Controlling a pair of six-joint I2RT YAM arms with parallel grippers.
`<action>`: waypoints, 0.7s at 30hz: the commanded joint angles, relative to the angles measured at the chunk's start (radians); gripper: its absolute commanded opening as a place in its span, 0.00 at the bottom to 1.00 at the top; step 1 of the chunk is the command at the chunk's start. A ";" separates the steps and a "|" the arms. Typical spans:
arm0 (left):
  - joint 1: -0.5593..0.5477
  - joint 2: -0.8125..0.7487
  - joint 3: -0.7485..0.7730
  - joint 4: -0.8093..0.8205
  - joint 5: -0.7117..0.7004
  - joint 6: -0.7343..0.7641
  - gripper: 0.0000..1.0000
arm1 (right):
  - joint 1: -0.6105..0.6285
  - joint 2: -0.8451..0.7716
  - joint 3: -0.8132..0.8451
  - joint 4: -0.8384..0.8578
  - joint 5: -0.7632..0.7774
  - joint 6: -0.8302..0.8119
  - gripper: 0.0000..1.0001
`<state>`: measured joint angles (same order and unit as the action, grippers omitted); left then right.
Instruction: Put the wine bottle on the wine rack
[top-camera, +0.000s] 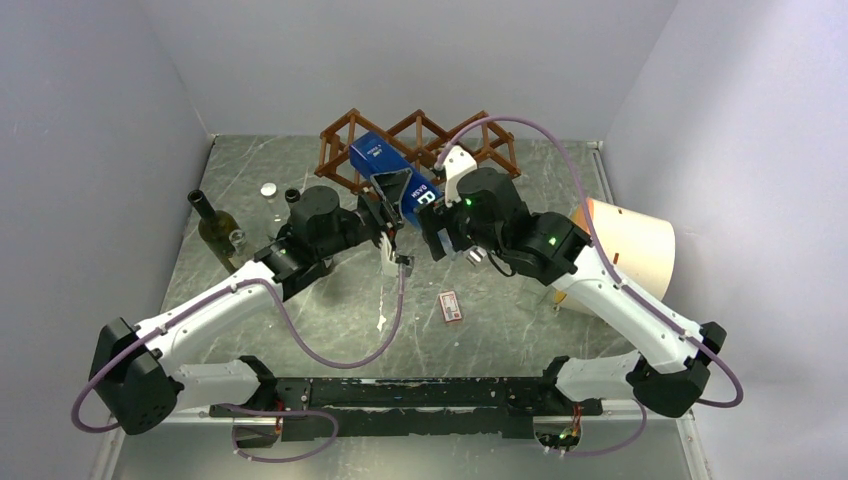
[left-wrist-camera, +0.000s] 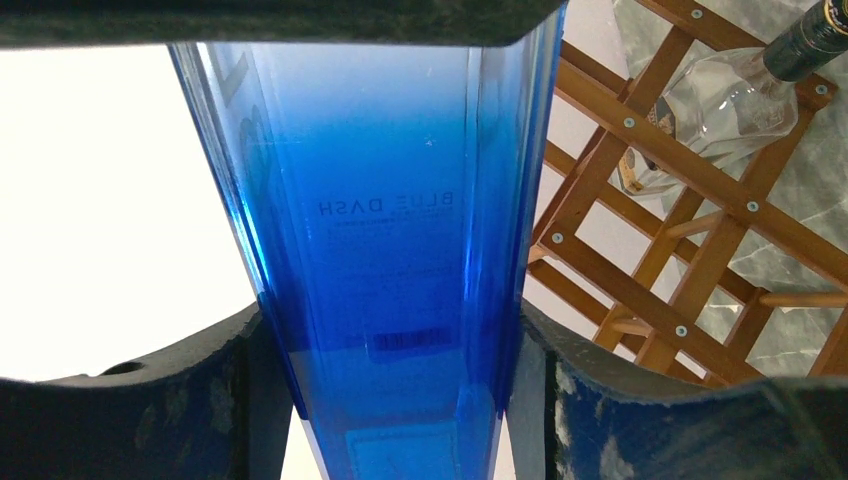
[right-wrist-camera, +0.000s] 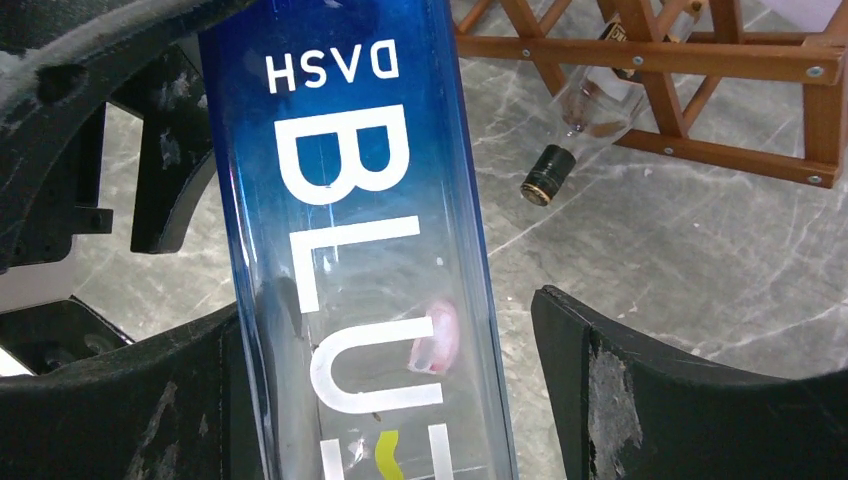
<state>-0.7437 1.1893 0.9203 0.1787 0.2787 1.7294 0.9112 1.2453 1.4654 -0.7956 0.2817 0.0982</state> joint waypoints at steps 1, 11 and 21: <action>-0.006 -0.056 0.039 0.212 0.045 0.010 0.07 | -0.018 -0.010 -0.018 0.003 -0.047 0.024 0.89; -0.006 -0.045 0.117 0.099 0.021 -0.119 0.07 | -0.022 -0.052 -0.062 0.059 -0.004 0.066 0.40; -0.006 -0.044 0.129 0.043 0.010 -0.245 0.64 | -0.025 -0.084 -0.041 0.106 0.093 0.094 0.00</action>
<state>-0.7444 1.1896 0.9699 0.0769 0.2775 1.6073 0.9062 1.1927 1.4120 -0.7612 0.2043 0.1524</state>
